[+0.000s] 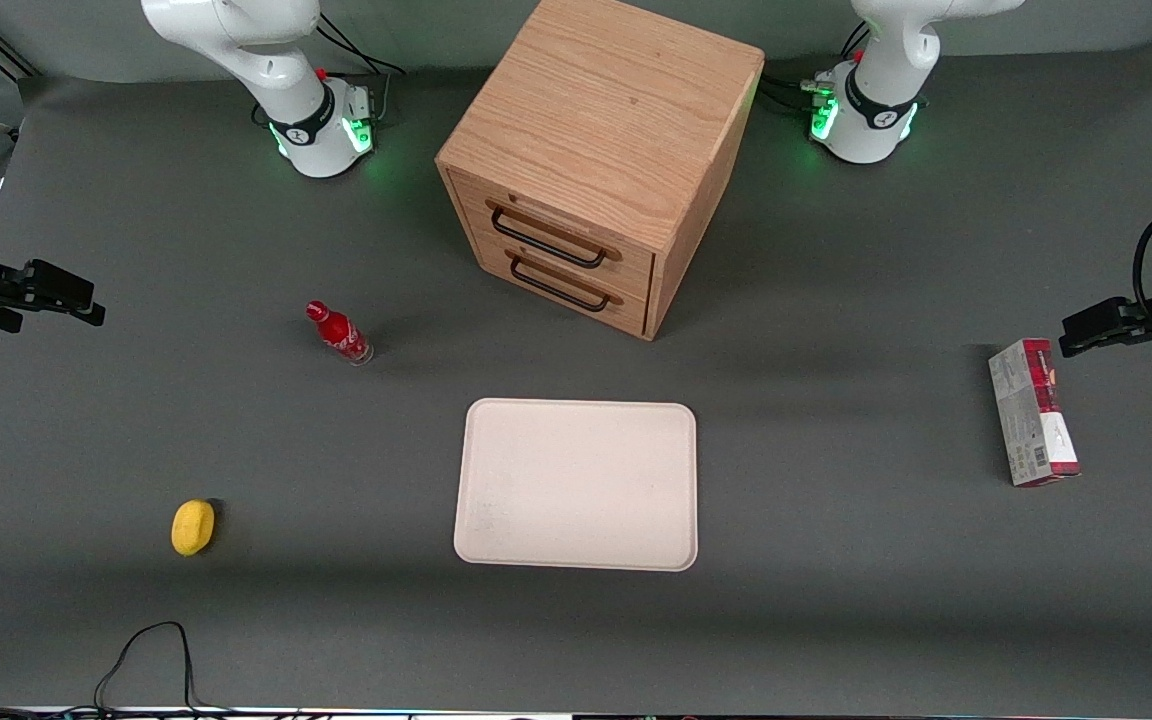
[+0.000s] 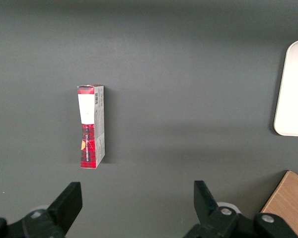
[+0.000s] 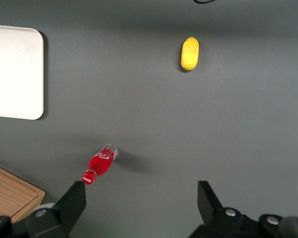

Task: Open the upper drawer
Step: 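Move the right gripper toward the upper drawer's black handle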

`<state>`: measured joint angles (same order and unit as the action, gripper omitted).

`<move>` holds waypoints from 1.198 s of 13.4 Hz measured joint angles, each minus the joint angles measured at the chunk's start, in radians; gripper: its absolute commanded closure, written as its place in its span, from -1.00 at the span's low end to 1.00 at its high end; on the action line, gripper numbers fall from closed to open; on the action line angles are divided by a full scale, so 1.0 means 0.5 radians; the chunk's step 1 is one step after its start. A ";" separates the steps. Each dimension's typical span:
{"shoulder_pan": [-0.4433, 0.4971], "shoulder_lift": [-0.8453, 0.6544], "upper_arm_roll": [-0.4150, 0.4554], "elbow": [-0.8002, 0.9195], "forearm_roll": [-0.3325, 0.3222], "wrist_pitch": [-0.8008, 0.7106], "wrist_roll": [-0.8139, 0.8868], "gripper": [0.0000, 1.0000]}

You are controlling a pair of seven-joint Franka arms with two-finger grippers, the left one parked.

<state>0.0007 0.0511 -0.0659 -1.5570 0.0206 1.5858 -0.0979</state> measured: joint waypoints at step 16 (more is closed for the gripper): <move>0.628 0.321 0.019 0.293 0.009 0.012 0.023 -1.00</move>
<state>0.3149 0.2115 -0.0562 -1.4107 0.0251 1.5920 -0.0866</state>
